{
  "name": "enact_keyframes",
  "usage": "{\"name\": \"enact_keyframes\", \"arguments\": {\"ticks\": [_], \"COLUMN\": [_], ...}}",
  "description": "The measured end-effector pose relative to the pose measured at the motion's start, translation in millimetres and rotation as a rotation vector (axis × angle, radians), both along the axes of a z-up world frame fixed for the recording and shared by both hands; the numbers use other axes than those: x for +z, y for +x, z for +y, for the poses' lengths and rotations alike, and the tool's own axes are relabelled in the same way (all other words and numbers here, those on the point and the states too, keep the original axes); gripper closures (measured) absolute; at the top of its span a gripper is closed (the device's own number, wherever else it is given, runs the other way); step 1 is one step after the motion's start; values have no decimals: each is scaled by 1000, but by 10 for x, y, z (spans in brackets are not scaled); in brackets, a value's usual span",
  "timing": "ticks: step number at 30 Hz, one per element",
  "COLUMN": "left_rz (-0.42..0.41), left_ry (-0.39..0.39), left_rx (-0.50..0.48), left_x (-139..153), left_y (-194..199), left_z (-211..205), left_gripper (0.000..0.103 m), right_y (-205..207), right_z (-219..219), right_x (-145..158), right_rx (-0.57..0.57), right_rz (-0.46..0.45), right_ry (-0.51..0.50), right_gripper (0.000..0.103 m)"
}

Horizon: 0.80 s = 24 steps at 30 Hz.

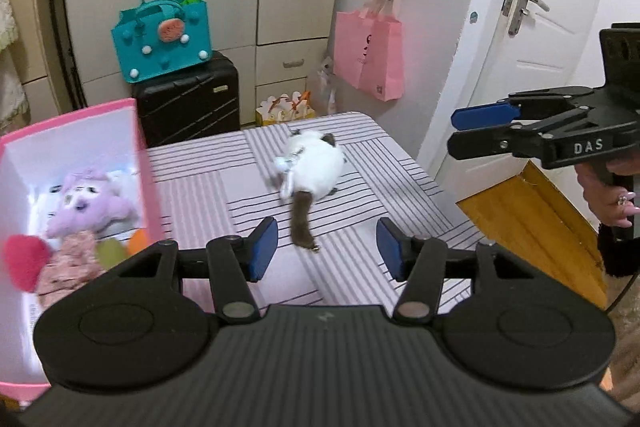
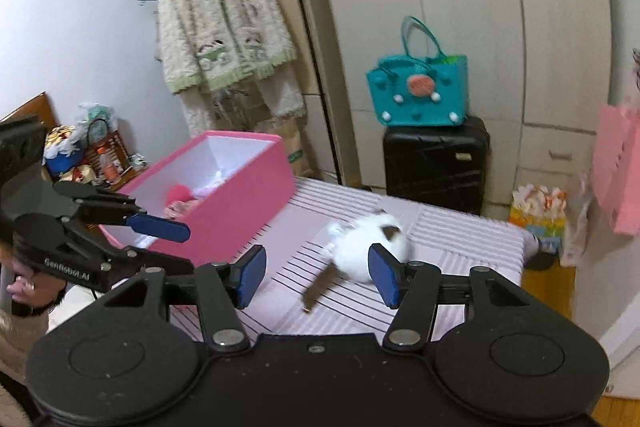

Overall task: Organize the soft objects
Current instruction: 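Move both tools to the white fluffy plush and close both on it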

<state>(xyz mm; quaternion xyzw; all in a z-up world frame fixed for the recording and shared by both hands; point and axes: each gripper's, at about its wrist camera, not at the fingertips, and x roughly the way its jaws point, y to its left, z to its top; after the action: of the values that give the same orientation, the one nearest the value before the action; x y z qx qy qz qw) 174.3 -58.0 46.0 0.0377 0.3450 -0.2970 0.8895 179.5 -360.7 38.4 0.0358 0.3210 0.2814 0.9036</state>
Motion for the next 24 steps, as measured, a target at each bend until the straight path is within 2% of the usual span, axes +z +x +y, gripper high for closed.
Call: {"name": "enact_keyframes", "arguments": {"ticks": [3, 7, 12, 16, 17, 18, 24], "left_rz": [8, -66, -54, -33, -32, -37, -60], "left_ry": [-10, 17, -12, -31, -32, -29, -62], "left_rx": [-9, 8, 52, 75, 77, 85, 157], "left_x": [-158, -403, -680, -869, -912, -947, -1116], "left_y": [82, 105, 268, 448, 495, 528, 715], "left_z": [-158, -365, -499, -570, -585, -593, -651], "left_gripper": [49, 48, 48, 44, 43, 42, 39], "right_y": [84, 202, 380, 560, 633, 684, 949], "right_z": [-87, -171, -232, -221, -213, -212, -157], "right_x": [-143, -333, -544, -715, -768, -814, -985], "right_rx": [-17, -34, -21, -36, -53, -65, -45], "right_rz": [15, 25, 56, 96, 118, 129, 133], "right_ry": [-1, -12, 27, 53, 61, 67, 145], "right_gripper": [41, 39, 36, 26, 18, 15, 15]}}
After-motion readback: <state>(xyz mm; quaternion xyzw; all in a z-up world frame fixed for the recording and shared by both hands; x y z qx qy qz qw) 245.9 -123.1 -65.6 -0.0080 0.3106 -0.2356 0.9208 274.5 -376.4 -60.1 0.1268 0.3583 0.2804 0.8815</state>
